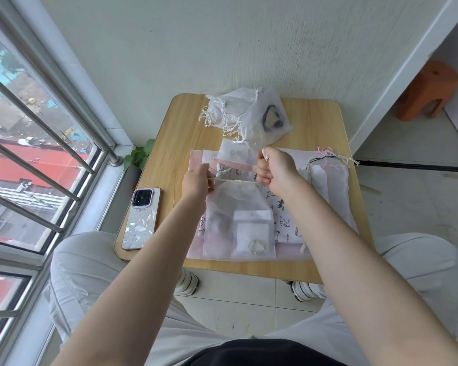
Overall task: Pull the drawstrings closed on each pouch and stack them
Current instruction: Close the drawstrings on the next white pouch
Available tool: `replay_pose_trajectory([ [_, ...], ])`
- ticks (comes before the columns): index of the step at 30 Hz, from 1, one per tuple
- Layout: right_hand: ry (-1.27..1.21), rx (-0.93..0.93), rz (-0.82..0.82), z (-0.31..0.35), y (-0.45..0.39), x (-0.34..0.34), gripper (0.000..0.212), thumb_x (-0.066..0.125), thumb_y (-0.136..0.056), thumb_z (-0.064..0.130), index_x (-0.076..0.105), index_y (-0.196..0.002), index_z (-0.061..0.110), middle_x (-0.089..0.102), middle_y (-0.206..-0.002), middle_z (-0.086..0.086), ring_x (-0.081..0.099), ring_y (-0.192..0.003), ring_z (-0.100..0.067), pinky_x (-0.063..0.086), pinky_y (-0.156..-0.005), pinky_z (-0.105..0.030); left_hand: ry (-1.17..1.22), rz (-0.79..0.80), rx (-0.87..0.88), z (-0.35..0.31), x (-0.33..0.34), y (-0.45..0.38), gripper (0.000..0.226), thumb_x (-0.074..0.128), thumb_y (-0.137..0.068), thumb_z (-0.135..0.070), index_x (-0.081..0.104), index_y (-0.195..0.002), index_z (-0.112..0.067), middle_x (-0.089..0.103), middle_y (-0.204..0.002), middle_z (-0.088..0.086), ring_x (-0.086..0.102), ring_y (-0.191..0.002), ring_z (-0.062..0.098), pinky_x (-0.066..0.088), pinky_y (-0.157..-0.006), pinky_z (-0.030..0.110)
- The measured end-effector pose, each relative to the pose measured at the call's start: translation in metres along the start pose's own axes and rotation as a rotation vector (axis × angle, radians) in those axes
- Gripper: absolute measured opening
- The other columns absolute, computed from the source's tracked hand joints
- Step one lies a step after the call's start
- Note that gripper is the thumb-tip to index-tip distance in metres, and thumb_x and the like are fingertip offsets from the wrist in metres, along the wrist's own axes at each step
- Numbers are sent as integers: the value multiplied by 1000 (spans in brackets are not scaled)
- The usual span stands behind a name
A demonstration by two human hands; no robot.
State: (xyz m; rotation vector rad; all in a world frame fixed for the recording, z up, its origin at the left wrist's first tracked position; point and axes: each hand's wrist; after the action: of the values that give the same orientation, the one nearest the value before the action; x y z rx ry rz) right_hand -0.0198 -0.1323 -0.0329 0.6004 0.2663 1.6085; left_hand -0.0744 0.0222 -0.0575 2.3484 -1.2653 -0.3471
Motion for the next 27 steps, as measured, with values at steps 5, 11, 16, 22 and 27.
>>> replay_pose_trajectory([
  [5, 488, -140, 30, 3, 6, -2, 17, 44, -82, 10, 59, -82, 5, 45, -53, -3, 29, -37, -12, 23, -40, -18, -55, -31, 61, 2, -3, 2, 32, 49, -90, -17, 42, -59, -15, 41, -53, 1, 37, -48, 17, 33, -53, 28],
  [11, 1166, -228, 255, 5, 8, -6, 28, 69, -77, 47, 70, -92, 24, 66, -92, 12, 61, -86, -6, 48, -69, -24, -263, -75, 225, -4, -10, -6, 15, 49, -89, -17, 56, -78, -9, 53, -70, 6, 48, -60, 19, 40, -60, 30],
  [16, 1312, -297, 301, 3, 14, 0, 30, 73, -81, 40, 69, -103, 20, 50, -83, 18, 55, -85, -9, 43, -69, -24, -374, -343, 475, -4, -8, -10, 42, 47, -83, -1, 48, -123, -13, 51, -117, 5, 50, -104, 21, 42, -90, 33],
  [22, 1276, -324, 315, 0, 17, 6, 28, 73, -82, 38, 71, -98, 15, 56, -83, 11, 58, -83, -14, 49, -76, -31, -689, 206, 560, -6, -3, -6, 27, 52, -84, -10, 71, -98, -23, 71, -97, -7, 64, -94, 10, 52, -85, 26],
  [27, 1253, -363, 309, 0, 18, 5, 9, 72, -85, 29, 70, -87, 21, 56, -77, 12, 57, -79, -14, 49, -72, -28, -1052, 182, 535, -10, -5, -5, 18, 52, -90, -30, 62, -74, -27, 55, -66, -8, 52, -65, 18, 35, -51, 27],
])
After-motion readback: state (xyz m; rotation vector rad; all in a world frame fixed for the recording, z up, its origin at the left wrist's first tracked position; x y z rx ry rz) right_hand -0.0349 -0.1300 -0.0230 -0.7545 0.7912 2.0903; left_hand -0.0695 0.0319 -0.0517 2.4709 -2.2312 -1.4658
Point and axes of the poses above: each hand's wrist, its own y-axis away from the middle knuckle, its own x-axis out of the palm, z = x × y
